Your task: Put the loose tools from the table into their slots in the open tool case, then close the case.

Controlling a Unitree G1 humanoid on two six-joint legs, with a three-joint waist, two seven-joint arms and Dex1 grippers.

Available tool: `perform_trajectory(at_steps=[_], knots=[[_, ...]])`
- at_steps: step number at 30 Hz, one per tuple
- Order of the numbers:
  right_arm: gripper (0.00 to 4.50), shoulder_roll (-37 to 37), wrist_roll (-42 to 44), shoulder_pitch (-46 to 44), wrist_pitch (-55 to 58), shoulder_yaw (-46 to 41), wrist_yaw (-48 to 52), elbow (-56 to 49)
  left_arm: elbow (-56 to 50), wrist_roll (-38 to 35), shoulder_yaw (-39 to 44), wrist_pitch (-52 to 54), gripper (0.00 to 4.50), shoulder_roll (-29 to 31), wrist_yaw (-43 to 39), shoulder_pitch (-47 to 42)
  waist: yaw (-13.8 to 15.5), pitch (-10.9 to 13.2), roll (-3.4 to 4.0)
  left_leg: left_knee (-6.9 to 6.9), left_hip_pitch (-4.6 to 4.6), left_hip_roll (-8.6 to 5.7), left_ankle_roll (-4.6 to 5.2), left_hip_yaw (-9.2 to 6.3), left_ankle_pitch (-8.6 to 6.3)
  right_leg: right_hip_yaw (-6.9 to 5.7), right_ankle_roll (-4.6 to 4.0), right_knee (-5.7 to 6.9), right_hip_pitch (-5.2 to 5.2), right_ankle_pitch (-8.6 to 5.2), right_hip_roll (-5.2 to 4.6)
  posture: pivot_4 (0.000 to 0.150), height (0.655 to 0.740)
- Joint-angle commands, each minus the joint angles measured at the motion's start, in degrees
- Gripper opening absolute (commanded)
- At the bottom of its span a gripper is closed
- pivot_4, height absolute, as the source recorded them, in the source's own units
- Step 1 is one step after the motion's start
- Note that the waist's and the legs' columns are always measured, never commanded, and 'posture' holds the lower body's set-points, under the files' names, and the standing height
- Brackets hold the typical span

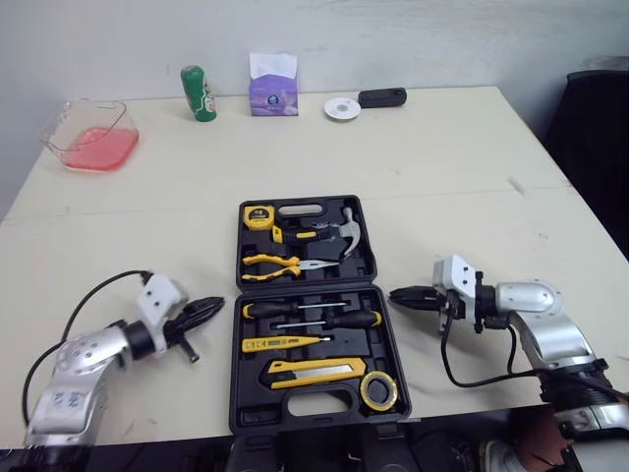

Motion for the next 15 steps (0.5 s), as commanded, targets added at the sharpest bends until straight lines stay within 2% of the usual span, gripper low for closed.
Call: perform_trajectory(at_steps=[1,15], knots=[[0.0,1.3,-1.1,-2.2,-1.2,0.8,-0.3,1.3,0.8,2.0,-1.7,-0.4,0.05,-0.4,1.2,-2.1,-0.1,0.0,0.0,0.0,0.0,0.0,-0.01,0.0,0.0,0.0,0.0,0.02,-0.02,0.0,0.0,0.15,0.74],[0.0,5.1,-3.1,-6.9,-3.6,1.8,0.4,6.1,3.8,2.2,-6.1,1.0,0.05,-1.4,-1.9,-8.7,0.1,0.0,0.0,0.1,0.0,-0.03,0.01,0.06,0.11,-0.02,-0.02,0.19,-0.06,-0.01,-0.03,0.15,0.74]])
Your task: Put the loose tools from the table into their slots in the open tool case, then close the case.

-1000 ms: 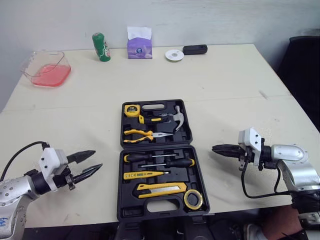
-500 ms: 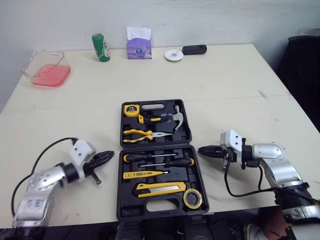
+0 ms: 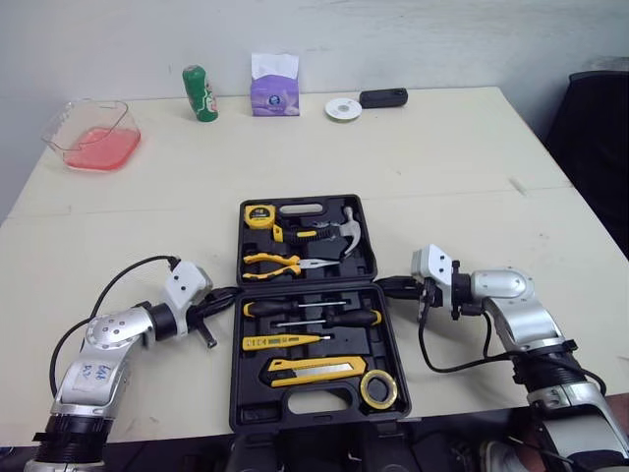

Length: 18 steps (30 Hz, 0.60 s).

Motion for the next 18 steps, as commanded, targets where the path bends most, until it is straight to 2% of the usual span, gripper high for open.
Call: perform_trajectory(at_steps=[1,5,10,18], knots=[[0.0,0.8,-0.3,-1.5,-2.3,0.5,0.3,0.4,-0.1,0.2,-2.3,0.1,0.05,-1.2,-0.5,-2.2,0.1,0.0,0.0,0.0,0.0,-0.01,0.01,-0.01,0.02,-0.01,0.0,0.02,0.0,0.0,0.0,0.15,0.74],[0.0,1.3,-0.9,-3.3,-3.7,0.0,-0.2,3.2,1.3,0.8,-3.0,0.9,0.05,-1.5,-0.1,-3.9,0.1,0.0,0.0,0.0,0.0,-0.04,0.01,-0.02,0.03,-0.01,0.0,0.06,0.0,0.0,-0.04,0.15,0.74],[0.0,1.9,-3.5,-7.9,-9.1,-0.3,-1.0,12.9,4.6,1.9,-3.9,2.6,0.05,-2.7,0.9,-7.9,0.0,0.0,0.0,0.11,0.02,-0.12,0.06,-0.02,0.1,-0.01,0.0,0.26,0.0,0.0,-0.04,0.15,0.74],[0.0,3.0,-6.3,-10.3,-13.7,1.1,-1.0,20.1,7.2,2.7,-4.7,3.4,0.05,-3.3,1.3,-10.1,-0.1,0.0,0.0,0.2,0.1,-0.1,0.03,-0.02,0.15,0.02,0.0,0.33,0.07,0.0,-0.05,0.15,0.74]])
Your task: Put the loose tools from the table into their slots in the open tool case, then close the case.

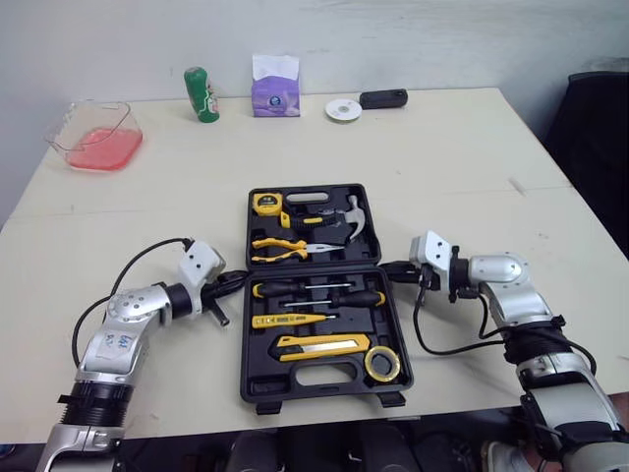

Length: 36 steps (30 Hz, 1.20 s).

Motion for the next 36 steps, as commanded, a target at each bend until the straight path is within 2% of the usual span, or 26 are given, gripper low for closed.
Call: perform_trajectory(at_steps=[1,7,11,16,19,21,22,23,26,27,30,33,35,36], knots=[[0.0,0.9,-2.0,-1.1,-2.4,1.2,-0.4,2.0,0.4,0.7,-1.5,0.5,0.05,-0.9,0.3,-1.0,0.0,0.0,0.0,0.02,0.03,0.0,0.0,-0.01,0.01,0.0,0.0,0.03,0.03,0.0,-0.01,0.15,0.74],[0.0,0.5,-1.0,-0.7,-0.1,0.7,0.9,1.6,-2.3,-0.7,1.3,2.2,0.05,1.5,-0.1,1.5,-0.1,0.0,-0.01,0.07,0.05,0.03,-0.03,-0.05,0.04,0.03,-0.01,0.13,0.04,0.01,-0.06,0.15,0.74],[0.0,-2.8,-1.1,-0.9,-0.5,-0.8,1.5,3.1,-6.5,-3.9,8.0,2.1,0.05,6.9,-3.0,7.0,-0.5,0.0,-0.01,-0.13,0.03,0.08,-0.08,-0.02,0.04,0.1,-0.04,0.04,-0.05,0.0,-0.04,0.15,0.74],[0.0,-6.3,1.7,0.4,6.6,-3.0,3.5,0.8,-7.2,-6.8,14.8,0.6,0.05,11.6,-6.9,12.1,-0.1,0.0,0.0,-0.15,-0.03,0.08,-0.08,-0.04,0.04,0.1,-0.07,-0.1,-0.07,-0.03,-0.08,0.15,0.74],[1.03,-7.1,1.7,1.4,6.8,-3.3,3.4,-1.1,-7.6,-8.6,17.1,3.1,1.04,11.8,-5.7,12.0,0.1,0.0,0.0,-0.16,-0.07,0.04,-0.07,-0.13,0.01,0.17,-0.08,-0.1,-0.05,-0.03,-0.16,0.15,0.74],[2.09,-9.8,3.5,3.9,10.6,-5.5,3.4,-5.7,-11.1,-12.8,21.7,5.8,1.98,11.8,-6.0,13.6,0.0,0.0,0.0,-0.17,-0.07,0.04,-0.1,-0.14,0.0,0.26,-0.08,-0.09,-0.05,-0.02,-0.15,0.15,0.74],[2.38,-11.0,4.5,5.1,12.2,-6.9,2.8,-7.9,-13.2,-14.9,23.8,7.0,2.28,11.7,-6.2,14.6,-0.1,0.0,0.0,-0.21,-0.07,0.05,-0.11,-0.14,-0.01,0.3,-0.08,-0.09,-0.07,-0.03,-0.14,0.15,0.74],[2.93,-11.9,5.8,6.4,14.8,-8.3,2.0,-10.4,-15.2,-16.2,25.5,7.6,2.77,11.5,-5.9,15.6,-0.1,0.0,0.0,-0.26,-0.09,0.08,-0.14,-0.14,-0.02,0.35,-0.09,-0.11,-0.09,-0.03,-0.12,0.15,0.74],[4.38,-12.9,8.9,9.1,23.0,-10.9,-0.6,-16.8,-18.4,-17.4,26.3,10.4,4.11,12.9,-4.8,16.0,-0.1,0.0,0.02,-0.35,-0.11,0.1,-0.17,-0.13,-0.04,0.35,-0.13,-0.17,-0.12,-0.06,-0.08,0.15,0.74],[4.5,-12.8,9.9,9.7,25.9,-11.6,-1.6,-18.7,-18.6,-17.6,26.2,11.6,4.49,13.4,-4.2,15.4,-0.2,0.0,0.02,-0.34,-0.11,0.11,-0.17,-0.12,-0.04,0.34,-0.13,-0.31,-0.1,-0.06,-0.04,0.15,0.74],[4.5,-12.9,13.3,10.4,36.9,-12.6,-4.4,-26.8,-20.6,-21.2,25.0,20.7,4.49,14.2,-0.5,11.2,-0.2,0.0,0.04,-0.33,-0.07,0.12,-0.18,-0.08,-0.02,0.39,-0.14,-0.22,-0.1,-0.05,-0.03,0.15,0.74],[4.5,-14.1,15.4,6.9,55.7,-11.0,-9.8,-34.4,-22.5,-23.4,22.1,33.6,4.49,15.7,5.3,6.2,-0.2,0.0,0.05,-0.34,-0.05,0.11,-0.23,-0.12,0.01,0.45,-0.17,-0.09,-0.15,-0.03,-0.03,0.15,0.74],[4.5,-14.3,17.5,5.3,62.3,-11.0,-10.8,-37.2,-23.0,-24.3,21.1,37.3,4.49,15.9,7.1,4.0,-0.2,0.0,0.05,-0.36,-0.06,0.1,-0.24,-0.1,0.02,0.52,-0.17,-0.04,-0.22,-0.04,-0.03,0.15,0.74],[4.5,-13.5,19.2,1.9,69.7,-11.9,-13.2,-37.5,-22.4,-24.0,19.2,39.4,4.49,16.7,7.9,1.0,-0.1,0.0,0.05,-0.37,-0.08,0.1,-0.25,-0.1,0.01,0.52,-0.19,-0.05,-0.23,-0.05,-0.02,0.15,0.74]])
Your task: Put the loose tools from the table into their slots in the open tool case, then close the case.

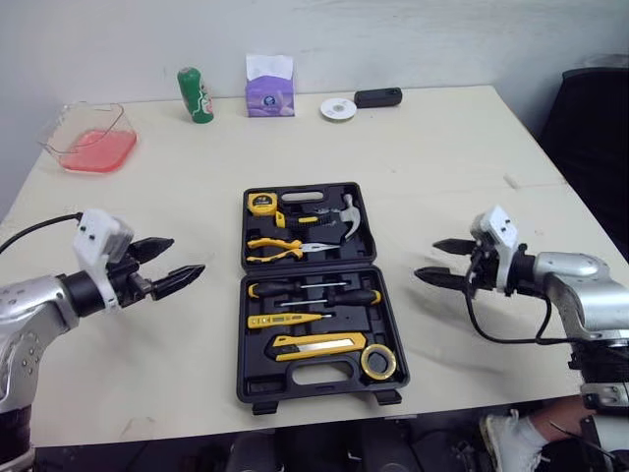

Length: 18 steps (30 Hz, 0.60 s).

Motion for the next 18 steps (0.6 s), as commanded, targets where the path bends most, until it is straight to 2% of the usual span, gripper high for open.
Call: perform_trajectory(at_steps=[1,7,10,14,18], knots=[[4.5,0.5,5.8,-7.1,19.0,-2.8,-5.7,-4.1,-0.6,-0.8,-3.4,7.0,4.49,2.1,3.3,-6.2,0.1,0.0,-0.05,0.0,-0.02,0.01,-0.01,0.0,-0.01,-0.02,-0.01,-0.01,0.0,-0.01,0.02,0.15,0.74],[4.5,1.2,9.8,-18.7,39.6,-0.4,-10.0,-2.8,5.1,-3.3,-4.7,24.2,4.49,-1.8,10.5,-20.6,0.2,0.0,-0.06,0.06,-0.2,-0.01,0.01,0.01,0.02,-0.05,-0.01,-0.06,-0.13,-0.01,0.08,0.15,0.74],[4.5,0.6,7.9,-25.1,41.3,5.2,-10.8,0.2,9.3,-3.3,-9.1,34.3,4.49,-2.0,11.1,-28.0,0.2,0.1,-0.18,0.15,-0.3,-0.04,0.07,0.03,0.06,-0.08,0.0,-0.04,-0.18,0.0,0.14,0.15,0.74],[4.5,2.1,7.3,-31.0,41.8,8.9,-11.7,4.5,15.5,-0.7,-11.8,35.4,4.49,-4.6,12.5,-34.7,0.1,0.1,-0.2,0.12,-0.32,-0.04,0.04,0.16,0.08,-0.09,0.01,0.01,-0.27,0.0,0.31,0.15,0.74],[4.5,2.7,6.0,-33.0,40.4,12.6,-12.4,5.2,15.4,2.9,-18.8,31.2,4.49,-4.2,12.8,-34.7,0.0,0.1,-0.2,0.07,-0.45,0.03,-0.05,0.18,0.11,-0.11,0.01,0.08,-0.39,0.0,0.35,0.15,0.74]])
